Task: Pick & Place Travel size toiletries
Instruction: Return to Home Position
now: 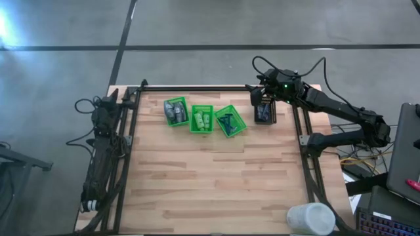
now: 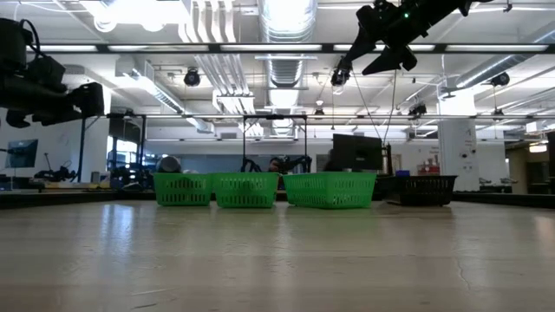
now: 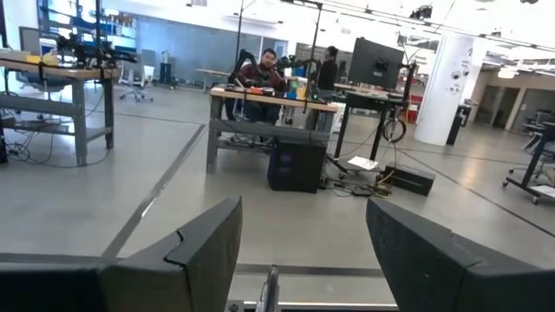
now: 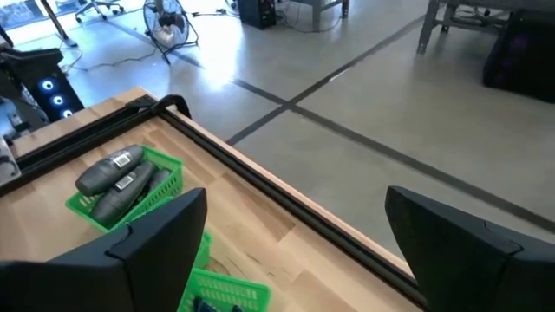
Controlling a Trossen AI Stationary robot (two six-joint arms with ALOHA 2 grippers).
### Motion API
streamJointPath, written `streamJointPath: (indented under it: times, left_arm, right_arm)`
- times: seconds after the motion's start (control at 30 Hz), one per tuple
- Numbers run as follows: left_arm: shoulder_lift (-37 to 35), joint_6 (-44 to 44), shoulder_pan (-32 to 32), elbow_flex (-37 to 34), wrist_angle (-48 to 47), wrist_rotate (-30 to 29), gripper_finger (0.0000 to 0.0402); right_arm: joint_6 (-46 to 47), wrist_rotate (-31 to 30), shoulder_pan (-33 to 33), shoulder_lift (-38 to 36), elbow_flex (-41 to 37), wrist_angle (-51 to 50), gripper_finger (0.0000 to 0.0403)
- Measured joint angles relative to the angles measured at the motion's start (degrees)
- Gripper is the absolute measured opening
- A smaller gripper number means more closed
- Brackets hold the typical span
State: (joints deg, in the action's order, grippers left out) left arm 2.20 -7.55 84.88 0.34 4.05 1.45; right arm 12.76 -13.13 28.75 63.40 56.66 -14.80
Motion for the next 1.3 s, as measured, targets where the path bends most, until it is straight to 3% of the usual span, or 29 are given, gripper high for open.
streamJointPath:
  times: [0.37,0.6,0.73,0.87,1.0,1.3]
  left_arm:
    - [0.00,0.00,0.00,0.00,0.07,0.00,0.0252]
    - [0.00,0.02,0.00,0.00,0.33,-0.02,0.0252]
    - [0.00,0.02,0.00,0.00,0.33,0.00,0.0252]
    - [0.00,0.02,0.00,0.00,0.28,-0.02,0.0252]
    - [0.00,0.02,0.00,0.00,0.24,-0.02,0.0252]
    - [0.02,0.02,0.00,0.00,0.04,-0.01,0.0252]
  right_arm:
    - [7.01,0.09,0.00,0.02,0.00,0.02,0.0315]
    - [0.37,0.16,0.02,-0.23,0.45,1.72,0.0295]
    - [-0.81,8.03,-0.04,-1.45,1.03,2.12,0.0283]
    - [-8.82,12.48,0.09,-4.99,0.36,2.46,0.0272]
    - [-16.92,12.72,4.06,-12.27,-2.08,2.64,0.0260]
    - [-18.63,13.61,22.26,-31.42,-8.56,3.11,0.0234]
